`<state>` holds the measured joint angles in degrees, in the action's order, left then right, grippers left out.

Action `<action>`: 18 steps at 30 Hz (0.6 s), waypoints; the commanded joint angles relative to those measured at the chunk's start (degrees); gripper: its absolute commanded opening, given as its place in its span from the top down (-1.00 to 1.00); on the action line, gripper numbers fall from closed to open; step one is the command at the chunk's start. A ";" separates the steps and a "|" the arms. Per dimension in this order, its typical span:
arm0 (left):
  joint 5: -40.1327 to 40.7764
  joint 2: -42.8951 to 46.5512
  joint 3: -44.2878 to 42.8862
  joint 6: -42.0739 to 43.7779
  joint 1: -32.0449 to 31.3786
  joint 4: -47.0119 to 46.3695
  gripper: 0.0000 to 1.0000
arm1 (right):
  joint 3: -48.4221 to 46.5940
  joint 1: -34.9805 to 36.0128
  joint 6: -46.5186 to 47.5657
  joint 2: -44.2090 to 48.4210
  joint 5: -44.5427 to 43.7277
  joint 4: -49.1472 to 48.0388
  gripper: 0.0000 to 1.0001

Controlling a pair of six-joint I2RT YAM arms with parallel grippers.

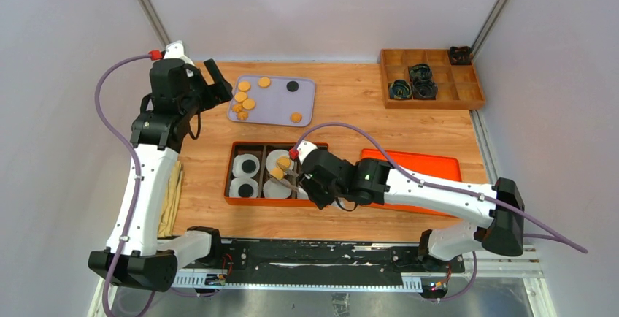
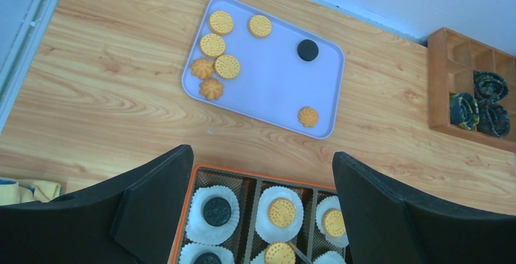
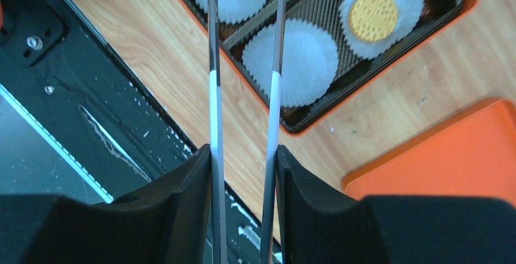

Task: Pack the cookies

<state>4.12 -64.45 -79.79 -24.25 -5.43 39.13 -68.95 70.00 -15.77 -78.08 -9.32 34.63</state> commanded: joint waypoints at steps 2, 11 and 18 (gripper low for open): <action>-0.80 1.66 0.55 -0.36 -0.13 -0.41 -0.82 | 1.10 3.20 -5.34 0.89 -2.49 3.16 1.00; -0.61 2.31 1.17 -0.27 -0.14 -0.38 -0.82 | 0.66 4.60 -6.51 -0.91 -1.22 4.22 0.76; -0.82 2.35 0.93 -0.18 -0.13 -0.32 -0.83 | -1.16 5.03 -6.21 -2.80 -0.02 4.27 0.39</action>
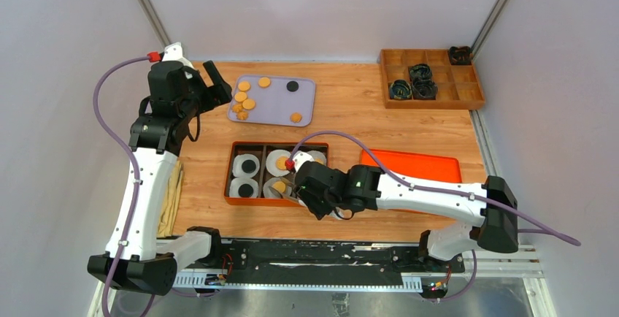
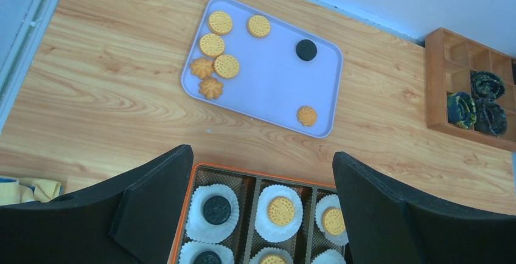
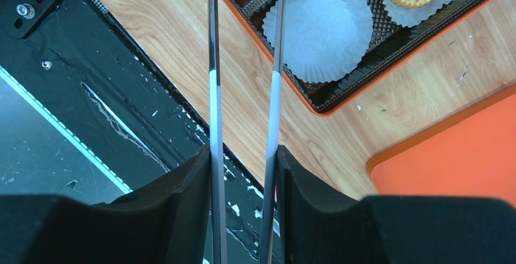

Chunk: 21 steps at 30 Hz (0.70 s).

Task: Pack the cookies

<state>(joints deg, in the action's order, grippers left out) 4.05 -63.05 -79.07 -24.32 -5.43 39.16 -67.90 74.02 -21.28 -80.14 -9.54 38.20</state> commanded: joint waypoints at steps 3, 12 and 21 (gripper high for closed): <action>-1.05 1.00 0.10 0.01 -0.11 -0.33 -0.83 | -2.86 1.04 -0.66 -0.76 -0.03 0.70 0.30; -1.84 1.19 -0.37 -0.18 -0.13 -0.31 -0.85 | -4.78 1.10 0.31 1.05 -0.94 0.21 0.11; -1.77 1.21 -0.99 -0.20 -0.11 -0.12 -0.86 | -9.30 0.77 4.69 1.26 -12.58 -2.45 0.12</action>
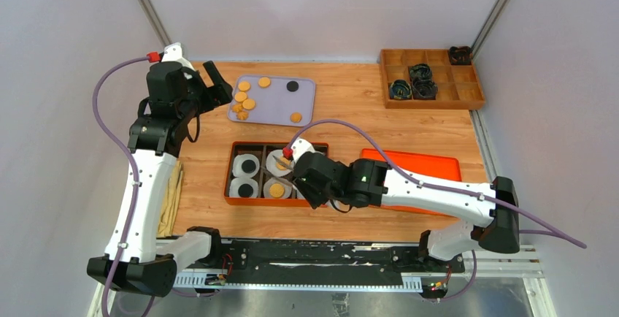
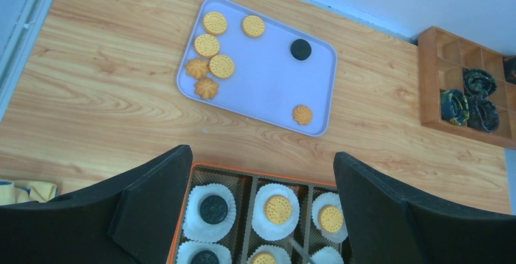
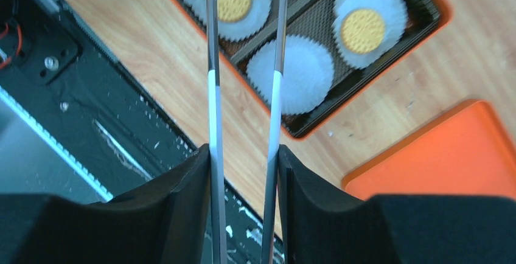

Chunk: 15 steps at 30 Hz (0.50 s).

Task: Pack the cookies

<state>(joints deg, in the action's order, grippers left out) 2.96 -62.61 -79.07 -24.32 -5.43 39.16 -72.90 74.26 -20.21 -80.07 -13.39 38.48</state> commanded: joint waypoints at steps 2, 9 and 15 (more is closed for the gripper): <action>-0.60 0.48 -1.12 -0.27 -0.14 -0.06 -0.86 | -7.27 -0.65 5.91 -0.90 -9.77 -3.59 0.12; 0.18 0.05 -1.45 0.02 -0.12 -0.13 -0.86 | -18.32 -8.30 12.90 -12.20 -8.72 -8.37 0.16; 2.78 0.32 -2.34 1.04 -0.15 0.38 -0.86 | -26.23 -16.68 14.75 -23.00 -3.02 -11.06 0.18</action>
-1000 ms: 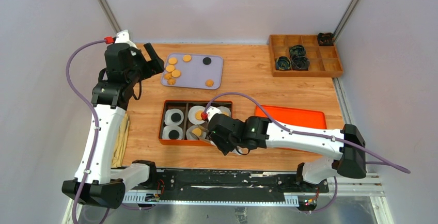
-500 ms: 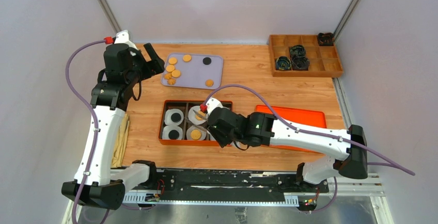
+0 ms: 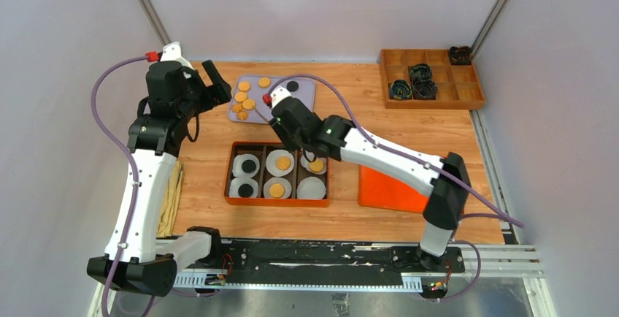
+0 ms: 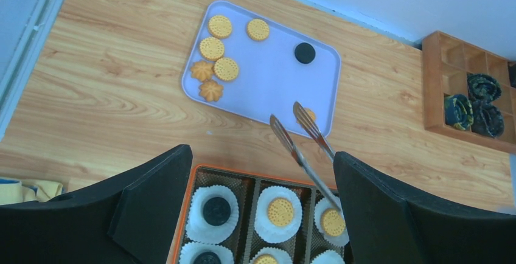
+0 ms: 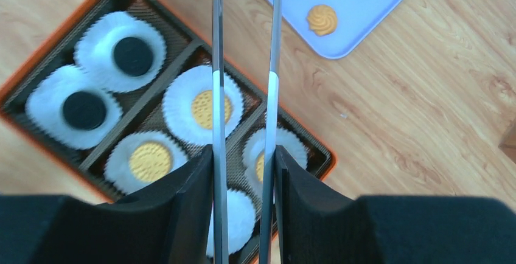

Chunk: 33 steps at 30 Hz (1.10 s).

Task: Pack the cookies

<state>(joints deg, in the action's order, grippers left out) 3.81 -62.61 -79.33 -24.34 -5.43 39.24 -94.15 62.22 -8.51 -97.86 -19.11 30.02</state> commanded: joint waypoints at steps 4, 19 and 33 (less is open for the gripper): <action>1.63 -0.50 -2.51 2.01 -0.11 0.29 -0.86 | -11.05 -9.18 3.97 -13.35 3.63 -2.58 0.17; 2.10 -2.51 -2.11 2.43 -0.14 0.08 -0.85 | -24.93 -22.70 2.18 -30.15 8.80 0.39 0.14; 2.68 -3.00 -1.72 2.37 -0.11 0.10 -0.85 | -21.80 -22.89 -0.39 -29.48 13.68 -0.50 0.12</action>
<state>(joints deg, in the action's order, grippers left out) 5.82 -65.21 -80.36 -22.68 -5.43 39.33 -117.78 39.00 -7.35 -130.23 -7.29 29.98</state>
